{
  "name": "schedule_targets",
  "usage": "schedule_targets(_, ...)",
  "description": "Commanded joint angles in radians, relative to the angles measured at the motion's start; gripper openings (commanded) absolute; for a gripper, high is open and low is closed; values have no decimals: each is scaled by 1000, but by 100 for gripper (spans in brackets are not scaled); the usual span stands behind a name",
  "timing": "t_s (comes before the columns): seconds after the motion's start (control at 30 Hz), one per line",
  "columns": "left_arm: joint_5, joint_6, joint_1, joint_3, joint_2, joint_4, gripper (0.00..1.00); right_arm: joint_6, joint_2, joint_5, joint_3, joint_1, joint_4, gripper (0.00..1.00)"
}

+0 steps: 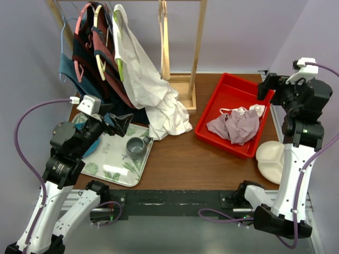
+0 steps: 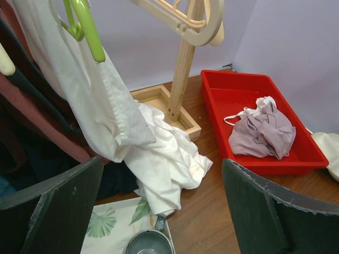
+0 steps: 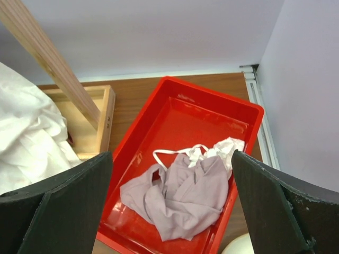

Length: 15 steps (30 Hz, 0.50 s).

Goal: Place the tank top on the hanger

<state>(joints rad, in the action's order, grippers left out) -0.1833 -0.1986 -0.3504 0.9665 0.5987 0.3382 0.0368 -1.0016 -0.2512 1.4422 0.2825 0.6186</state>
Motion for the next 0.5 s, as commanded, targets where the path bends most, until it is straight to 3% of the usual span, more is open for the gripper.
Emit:
schedule_targets(0.0,-13,-2,-7,-18,-10,-51,100,-93,17,-29,-43,3,-30,99)
schedule_targets(0.07,-13,-4,-7,-25,-11,-53,100,-219,18,-127,-51,4,24,99)
schedule_targets(0.1,-15,-4,-7,-26,-11,-54,100,-286,17,-263,-48,4,64,99)
schedule_targets(0.13,-13,-4,-7,-29,-13,-56,100,-446,15,-330,-52,4,113,99)
schedule_targets(0.2,-13,-4,-7,-37,-13,-57,100,-480,14,-385,-83,6,147,99)
schedule_targets(0.3,-13,-5,-7,-51,-14,-62,100,-485,0,-375,-155,4,123,99)
schedule_targets(0.47,-21,-10,-7,-71,-7,-70,100,-442,-89,-234,-269,4,81,99)
